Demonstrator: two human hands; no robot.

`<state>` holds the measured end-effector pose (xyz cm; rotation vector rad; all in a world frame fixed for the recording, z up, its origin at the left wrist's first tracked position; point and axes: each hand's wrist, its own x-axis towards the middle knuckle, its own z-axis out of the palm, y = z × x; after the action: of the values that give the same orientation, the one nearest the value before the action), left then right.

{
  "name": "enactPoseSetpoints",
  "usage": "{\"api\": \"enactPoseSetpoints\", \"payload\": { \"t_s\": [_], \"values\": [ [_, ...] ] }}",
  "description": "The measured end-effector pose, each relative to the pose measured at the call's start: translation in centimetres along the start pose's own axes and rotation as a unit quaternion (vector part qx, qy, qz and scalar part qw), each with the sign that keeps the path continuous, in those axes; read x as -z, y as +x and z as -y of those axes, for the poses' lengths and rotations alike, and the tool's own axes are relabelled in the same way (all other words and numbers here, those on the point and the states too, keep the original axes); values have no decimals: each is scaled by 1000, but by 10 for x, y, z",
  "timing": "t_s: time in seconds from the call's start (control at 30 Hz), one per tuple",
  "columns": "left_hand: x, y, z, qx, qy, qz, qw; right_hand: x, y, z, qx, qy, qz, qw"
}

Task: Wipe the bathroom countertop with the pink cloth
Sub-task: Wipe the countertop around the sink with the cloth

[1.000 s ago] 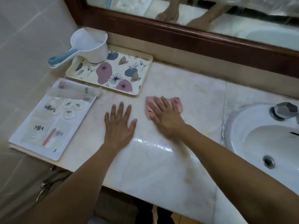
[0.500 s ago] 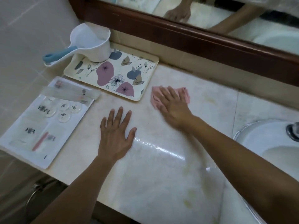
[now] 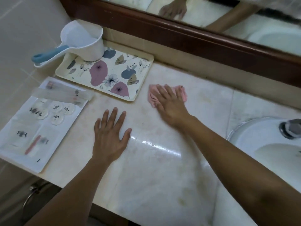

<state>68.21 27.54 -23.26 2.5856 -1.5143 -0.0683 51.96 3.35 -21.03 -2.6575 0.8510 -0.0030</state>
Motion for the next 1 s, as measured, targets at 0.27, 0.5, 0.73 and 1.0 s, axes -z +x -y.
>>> {"api": "enactPoseSetpoints", "payload": {
  "t_s": [0.27,0.5,0.73,1.0],
  "values": [
    [3,0,-2,-4,1,-11,1000,56,-12,-115,-140,-100,12,985],
    [-1,3,-3,-14,13,-21,1000,13,-103,-64,-225,11,-45,973],
    [1,2,-6,-6,9,-13,1000,25,-101,-108,-250,-74,-38,965],
    [0,1,-3,0,0,-4,1000,5,-75,-32,-133,-17,-28,991]
  ]
}}
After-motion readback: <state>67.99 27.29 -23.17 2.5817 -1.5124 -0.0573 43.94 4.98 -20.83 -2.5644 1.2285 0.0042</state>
